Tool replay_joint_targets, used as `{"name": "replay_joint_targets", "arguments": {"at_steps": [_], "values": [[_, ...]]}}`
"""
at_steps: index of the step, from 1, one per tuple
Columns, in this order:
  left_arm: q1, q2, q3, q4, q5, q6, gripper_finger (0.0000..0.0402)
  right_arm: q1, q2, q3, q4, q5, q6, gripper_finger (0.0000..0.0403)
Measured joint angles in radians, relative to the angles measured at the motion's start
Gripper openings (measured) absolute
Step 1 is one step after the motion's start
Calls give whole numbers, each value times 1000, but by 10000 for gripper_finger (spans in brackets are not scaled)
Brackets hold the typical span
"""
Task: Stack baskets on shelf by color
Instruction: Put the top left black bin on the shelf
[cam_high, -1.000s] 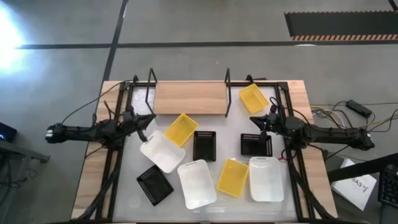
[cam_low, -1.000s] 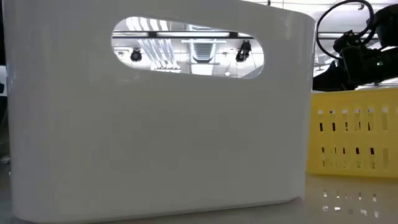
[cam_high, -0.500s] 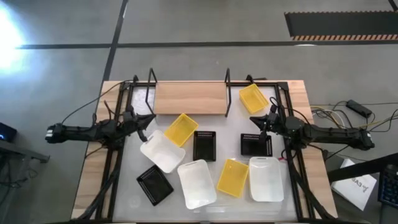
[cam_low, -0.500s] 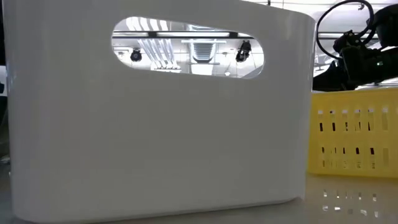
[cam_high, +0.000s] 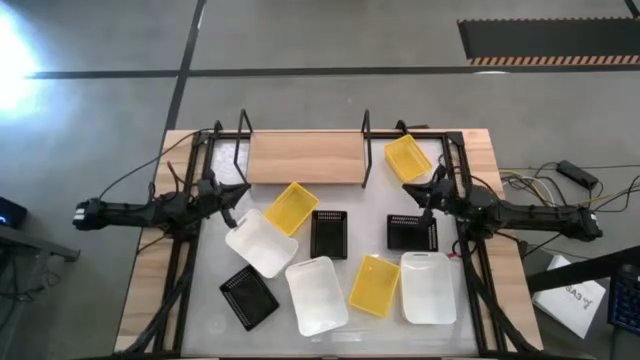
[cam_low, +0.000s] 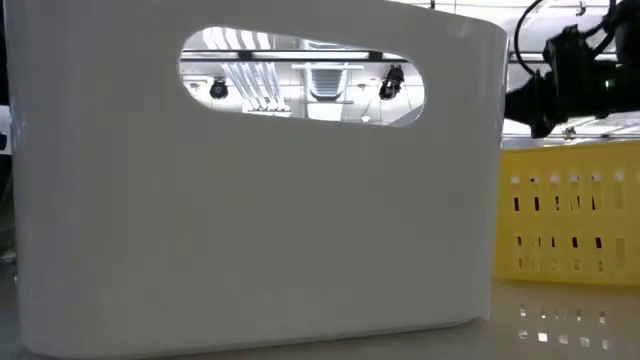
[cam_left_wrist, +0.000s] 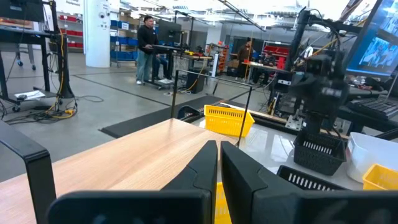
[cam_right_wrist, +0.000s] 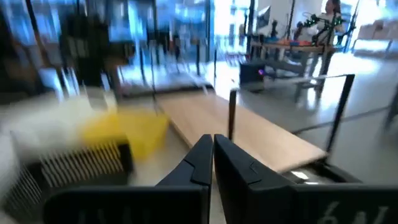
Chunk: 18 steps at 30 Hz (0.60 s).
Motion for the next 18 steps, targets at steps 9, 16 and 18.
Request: {"name": "replay_joint_targets", "arguments": {"at_steps": [9,16,18], "values": [[0,0,0,0,0,0,4,0,-1,0,289,-2,197,9],[0,0,0,0,0,0,4,78,111,59,426,-173,362,9],[0,0,0,0,0,0,4,145,212,113,431,-155,314,9]]}}
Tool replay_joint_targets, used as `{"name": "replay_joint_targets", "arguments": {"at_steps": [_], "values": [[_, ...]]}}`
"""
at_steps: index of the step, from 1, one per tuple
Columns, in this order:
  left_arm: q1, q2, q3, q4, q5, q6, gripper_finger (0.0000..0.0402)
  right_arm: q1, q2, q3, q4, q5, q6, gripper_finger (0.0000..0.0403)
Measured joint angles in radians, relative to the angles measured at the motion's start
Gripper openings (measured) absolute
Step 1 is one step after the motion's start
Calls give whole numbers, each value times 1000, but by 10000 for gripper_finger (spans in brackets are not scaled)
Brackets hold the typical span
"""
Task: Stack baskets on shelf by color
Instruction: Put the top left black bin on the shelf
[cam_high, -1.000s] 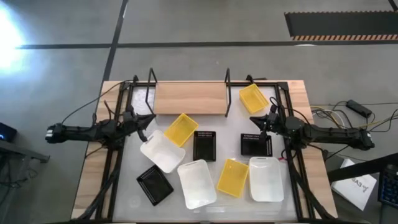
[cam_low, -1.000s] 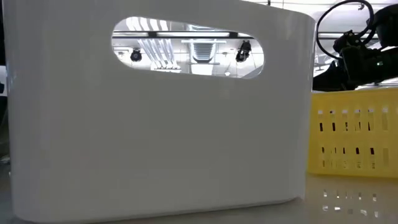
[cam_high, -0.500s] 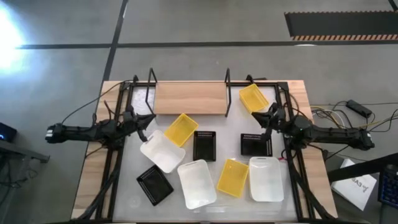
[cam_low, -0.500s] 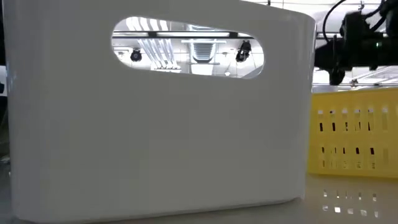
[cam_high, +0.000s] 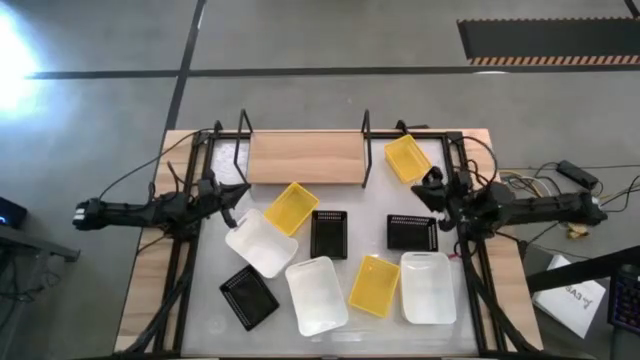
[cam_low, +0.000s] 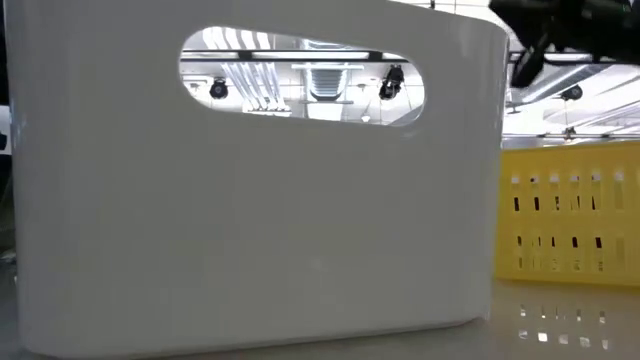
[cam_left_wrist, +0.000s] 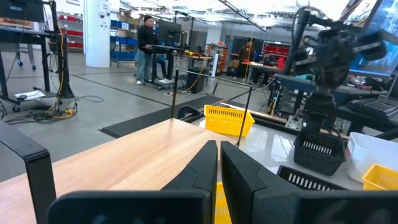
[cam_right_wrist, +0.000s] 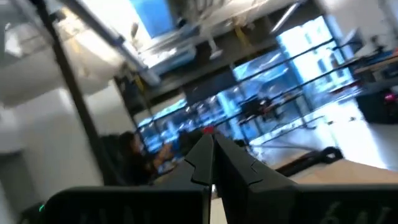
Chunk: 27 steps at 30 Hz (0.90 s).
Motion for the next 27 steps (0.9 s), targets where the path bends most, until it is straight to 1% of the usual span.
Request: {"name": "replay_joint_targets", "arguments": {"at_steps": [3,5,7,9,11,14,17,19,22,24,27], "values": [[0,0,0,0,0,0,4,98,210,109,-47,96,-126,9],[0,0,0,0,0,0,4,148,373,205,-114,167,-218,9],[0,0,0,0,0,0,4,174,532,316,-226,219,-255,9],[0,0,0,0,0,0,4,176,686,451,-397,216,-257,9],[0,0,0,0,0,0,4,175,843,586,-628,189,-257,9],[0,0,0,0,1,0,4,176,1030,832,-907,160,-258,11],[0,2,0,-3,2,0,4,181,1203,1045,-1268,152,-308,24],[0,3,0,0,1,0,4,183,1301,1173,-1414,149,-343,41],[-1,6,0,-2,2,0,4,184,1375,1338,-1568,151,-392,75],[-1,11,0,-1,1,0,4,184,1412,1417,-1640,147,-422,100],[-1,14,0,-1,1,0,4,185,1450,1498,-1728,139,-446,134]]}}
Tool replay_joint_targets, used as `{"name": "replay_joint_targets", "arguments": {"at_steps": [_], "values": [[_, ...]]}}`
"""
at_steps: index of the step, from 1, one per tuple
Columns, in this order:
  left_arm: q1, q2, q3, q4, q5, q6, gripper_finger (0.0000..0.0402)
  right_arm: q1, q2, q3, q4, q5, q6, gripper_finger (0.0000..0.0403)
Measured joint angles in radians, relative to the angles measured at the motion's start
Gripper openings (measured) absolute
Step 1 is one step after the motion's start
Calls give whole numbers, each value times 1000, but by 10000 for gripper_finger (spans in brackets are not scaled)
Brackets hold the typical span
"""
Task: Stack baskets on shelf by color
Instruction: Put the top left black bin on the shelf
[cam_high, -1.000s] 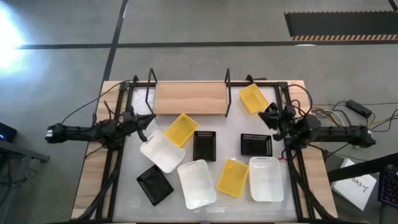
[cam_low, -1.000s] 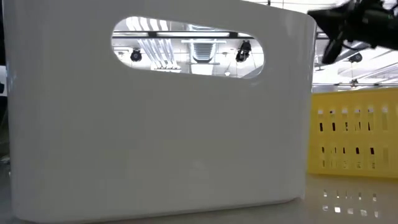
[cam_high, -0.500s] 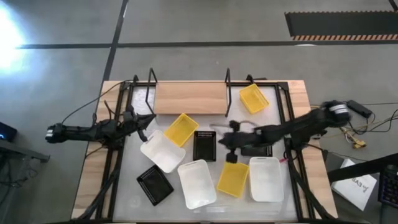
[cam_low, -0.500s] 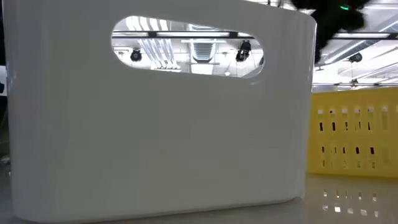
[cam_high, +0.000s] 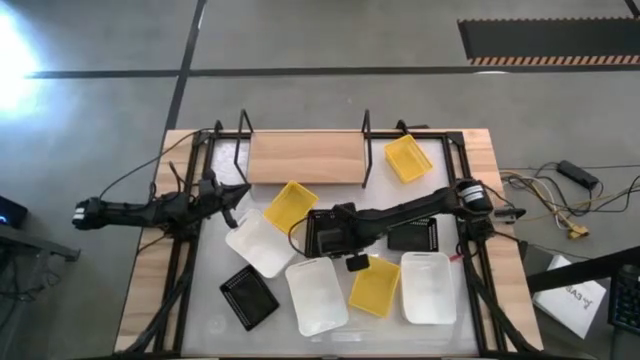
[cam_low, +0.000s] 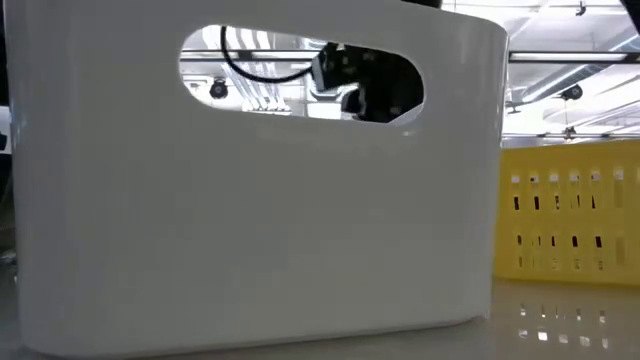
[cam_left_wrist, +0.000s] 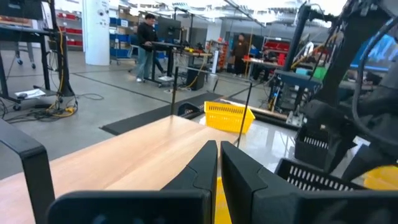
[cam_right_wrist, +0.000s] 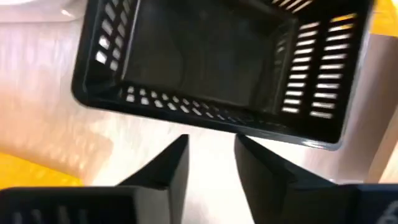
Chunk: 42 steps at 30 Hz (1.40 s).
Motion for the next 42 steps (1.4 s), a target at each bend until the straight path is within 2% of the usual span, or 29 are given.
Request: {"name": "replay_joint_targets", "arguments": {"at_steps": [4,9,13,22,30,42], "values": [[0,1,0,-1,0,0,4,-3,-27,59,-57,3,19,157],[0,1,0,-1,0,0,4,-5,-74,55,-57,-17,72,160],[1,1,0,-1,-1,0,4,-5,-114,12,12,-138,90,155],[1,7,0,-1,-1,0,4,-16,-105,-38,174,-290,42,176],[1,7,0,0,-1,0,4,-16,-62,-40,185,-321,14,206],[1,7,0,-1,-1,0,4,-16,33,-43,187,-335,-69,208]]}}
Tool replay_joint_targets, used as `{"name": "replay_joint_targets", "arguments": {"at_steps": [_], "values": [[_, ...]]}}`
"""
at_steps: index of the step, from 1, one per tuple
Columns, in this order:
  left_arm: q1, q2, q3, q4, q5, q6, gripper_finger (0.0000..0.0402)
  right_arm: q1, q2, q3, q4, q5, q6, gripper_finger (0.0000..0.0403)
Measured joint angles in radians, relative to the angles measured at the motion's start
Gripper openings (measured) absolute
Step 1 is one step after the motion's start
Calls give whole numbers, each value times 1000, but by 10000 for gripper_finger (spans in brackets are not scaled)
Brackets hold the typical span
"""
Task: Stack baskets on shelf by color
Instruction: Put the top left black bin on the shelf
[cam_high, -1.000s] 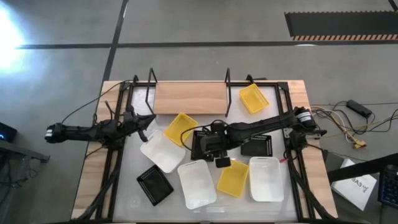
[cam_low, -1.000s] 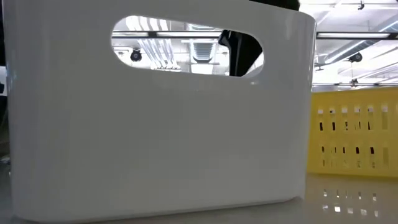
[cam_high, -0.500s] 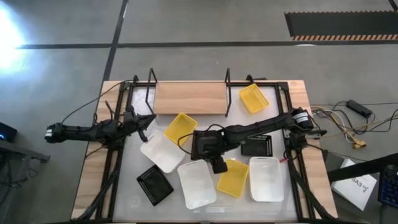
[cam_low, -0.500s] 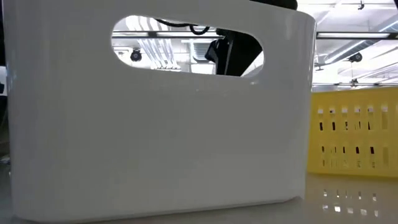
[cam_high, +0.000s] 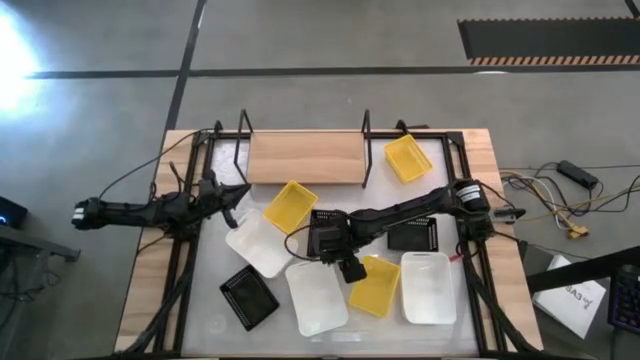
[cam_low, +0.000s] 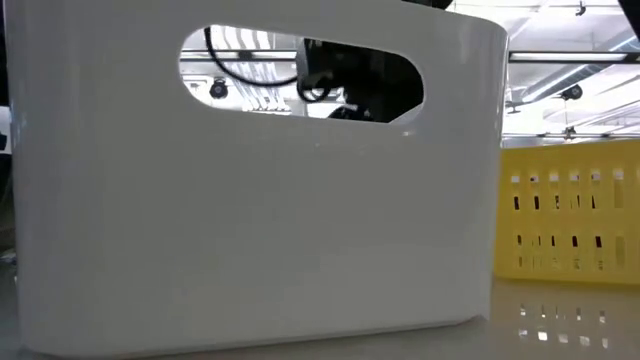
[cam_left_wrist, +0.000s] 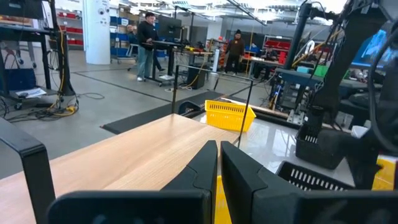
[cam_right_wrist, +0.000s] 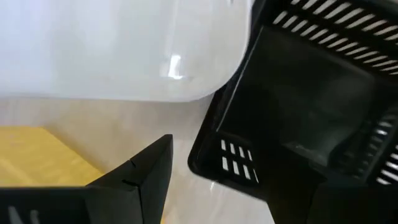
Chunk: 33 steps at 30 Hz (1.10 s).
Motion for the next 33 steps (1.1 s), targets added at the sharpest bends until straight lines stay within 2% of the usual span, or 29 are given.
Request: {"name": "replay_joint_targets", "arguments": {"at_steps": [6,10,14,20,28,33], "values": [[0,1,0,0,0,0,4,0,63,0,0,31,-46,206],[0,0,0,0,0,0,4,0,80,-1,-10,75,-74,181],[0,2,0,0,0,0,4,0,61,-1,-10,140,-74,127],[-1,11,0,0,0,0,4,0,-59,0,-34,240,-55,23],[0,12,0,0,0,0,4,0,-251,0,-34,340,-70,13],[0,11,0,0,0,0,4,-15,-322,0,-18,471,-154,13]]}}
